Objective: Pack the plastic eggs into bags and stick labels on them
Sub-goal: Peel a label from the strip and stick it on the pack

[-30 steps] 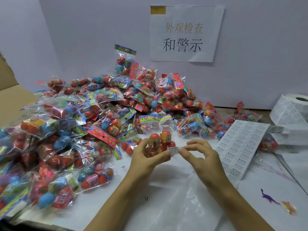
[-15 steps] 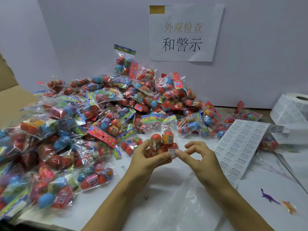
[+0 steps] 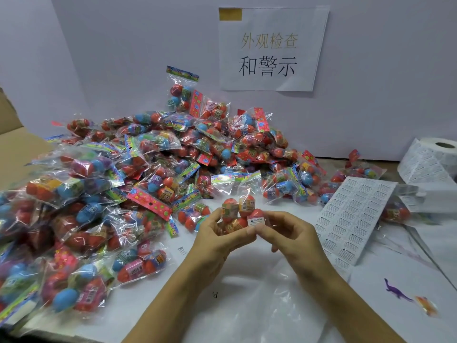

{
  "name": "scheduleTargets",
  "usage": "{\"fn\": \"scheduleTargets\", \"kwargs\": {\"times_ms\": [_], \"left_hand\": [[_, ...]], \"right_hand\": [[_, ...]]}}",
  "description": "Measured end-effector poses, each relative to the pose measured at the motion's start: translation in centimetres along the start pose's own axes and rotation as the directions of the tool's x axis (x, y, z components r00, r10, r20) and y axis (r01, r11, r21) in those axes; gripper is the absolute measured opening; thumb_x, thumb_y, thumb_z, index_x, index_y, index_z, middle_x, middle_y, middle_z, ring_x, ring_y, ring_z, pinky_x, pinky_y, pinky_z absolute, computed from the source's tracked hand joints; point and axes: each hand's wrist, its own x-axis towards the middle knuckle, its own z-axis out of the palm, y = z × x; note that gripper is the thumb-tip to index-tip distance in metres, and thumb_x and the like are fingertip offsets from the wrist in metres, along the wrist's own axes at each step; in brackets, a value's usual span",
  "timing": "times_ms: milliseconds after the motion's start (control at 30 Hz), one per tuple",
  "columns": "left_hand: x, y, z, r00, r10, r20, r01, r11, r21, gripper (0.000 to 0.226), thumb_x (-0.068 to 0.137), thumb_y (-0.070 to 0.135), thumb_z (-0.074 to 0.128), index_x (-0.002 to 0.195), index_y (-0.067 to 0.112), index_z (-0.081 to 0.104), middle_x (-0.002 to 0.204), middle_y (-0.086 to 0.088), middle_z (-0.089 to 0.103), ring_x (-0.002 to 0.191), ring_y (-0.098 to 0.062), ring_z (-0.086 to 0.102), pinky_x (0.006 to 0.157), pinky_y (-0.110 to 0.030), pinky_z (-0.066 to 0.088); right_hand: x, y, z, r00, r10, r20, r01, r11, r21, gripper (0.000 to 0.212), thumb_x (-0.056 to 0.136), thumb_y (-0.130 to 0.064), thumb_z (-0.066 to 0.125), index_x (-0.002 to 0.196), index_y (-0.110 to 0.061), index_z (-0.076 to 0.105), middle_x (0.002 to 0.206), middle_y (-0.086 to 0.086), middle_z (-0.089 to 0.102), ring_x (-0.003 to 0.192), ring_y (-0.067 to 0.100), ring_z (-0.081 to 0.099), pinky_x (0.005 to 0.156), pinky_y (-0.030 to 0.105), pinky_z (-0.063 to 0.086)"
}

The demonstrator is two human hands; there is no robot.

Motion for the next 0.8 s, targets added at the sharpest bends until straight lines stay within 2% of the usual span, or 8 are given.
{"fn": "scheduleTargets", "kwargs": {"times_ms": [100, 200, 300, 467, 567, 700, 800], "left_hand": [[-0.07, 0.20, -0.18, 1.000, -0.007, 0.015, 0.007, 1.000, -0.006, 0.041, 0.070, 0.017, 0.090, 0.108, 0.024, 0.077, 0.112, -0.017, 0.076, 0.105, -0.032, 0.074, 0.085, -0.031, 0.059], [-0.05, 0.11, -0.30, 1.000, -0.014, 0.016, 0.014, 1.000, -0.016, 0.036, 0.075, 0.006, 0.084, 0.105, 0.024, 0.079, 0.107, -0.019, 0.076, 0.099, -0.033, 0.075, 0.083, -0.032, 0.060], [-0.09, 0.06, -0.30, 1.000, -0.002, 0.024, 0.002, 1.000, -0.003, 0.038, 0.071, 0.009, 0.087, 0.104, 0.024, 0.078, 0.106, -0.021, 0.076, 0.098, -0.034, 0.075, 0.084, -0.034, 0.060], [-0.11, 0.07, -0.25, 1.000, -0.001, 0.023, 0.000, 1.000, 0.022, 0.043, 0.068, 0.016, 0.090, 0.107, 0.027, 0.076, 0.109, -0.021, 0.075, 0.101, -0.037, 0.074, 0.085, -0.035, 0.060], [0.01, -0.06, -0.37, 1.000, -0.003, 0.010, 0.003, 1.000, 0.021, 0.040, 0.073, 0.005, 0.085, 0.105, 0.027, 0.077, 0.107, -0.022, 0.076, 0.098, -0.037, 0.075, 0.083, -0.034, 0.060], [0.11, -0.09, -0.47, 1.000, -0.020, -0.011, 0.020, 1.000, 0.011, 0.043, 0.074, -0.003, 0.078, 0.111, 0.019, 0.074, 0.105, -0.024, 0.075, 0.096, -0.036, 0.075, 0.080, -0.033, 0.061], [0.16, -0.07, -0.58, 0.999, -0.033, -0.016, 0.034, 0.998, 0.044, 0.044, 0.083, -0.012, 0.074, 0.117, 0.015, 0.067, 0.104, -0.022, 0.076, 0.095, -0.035, 0.076, 0.078, -0.031, 0.061]], "right_hand": [[-0.04, -0.13, 0.10, 1.000, -0.006, 0.001, 0.006, 1.000, -0.003, 0.033, 0.068, -0.039, 0.084, 0.100, -0.032, 0.081, 0.087, 0.003, 0.076, 0.075, 0.008, 0.068, 0.059, 0.020, 0.052], [0.03, -0.05, -0.05, 1.000, -0.004, 0.005, 0.004, 1.000, 0.009, 0.025, 0.078, -0.020, 0.082, 0.103, -0.022, 0.080, 0.083, 0.005, 0.077, 0.070, 0.009, 0.067, 0.059, 0.020, 0.052], [0.04, -0.10, -0.22, 1.000, -0.006, 0.008, 0.006, 1.000, -0.004, 0.024, 0.084, -0.006, 0.077, 0.103, -0.021, 0.079, 0.084, 0.003, 0.078, 0.071, 0.009, 0.069, 0.059, 0.021, 0.052], [-0.02, -0.11, -0.23, 1.000, 0.007, 0.006, -0.007, 1.000, -0.011, 0.026, 0.086, -0.002, 0.075, 0.101, -0.023, 0.078, 0.082, 0.003, 0.078, 0.070, 0.010, 0.070, 0.060, 0.020, 0.053], [0.13, -0.13, -0.28, 1.000, 0.011, -0.003, -0.011, 1.000, 0.018, 0.032, 0.084, 0.000, 0.076, 0.111, -0.017, 0.073, 0.081, 0.008, 0.077, 0.069, 0.013, 0.071, 0.060, 0.020, 0.053], [0.26, -0.09, -0.18, 1.000, 0.009, 0.003, -0.009, 1.000, 0.028, 0.053, 0.082, 0.000, 0.078, 0.125, -0.025, 0.059, 0.082, 0.010, 0.077, 0.071, 0.018, 0.073, 0.063, 0.021, 0.054], [0.25, -0.08, -0.27, 1.000, 0.014, 0.007, -0.014, 1.000, 0.018, 0.060, 0.082, -0.001, 0.079, 0.130, -0.027, 0.055, 0.084, 0.009, 0.078, 0.074, 0.021, 0.075, 0.064, 0.021, 0.055]]}}
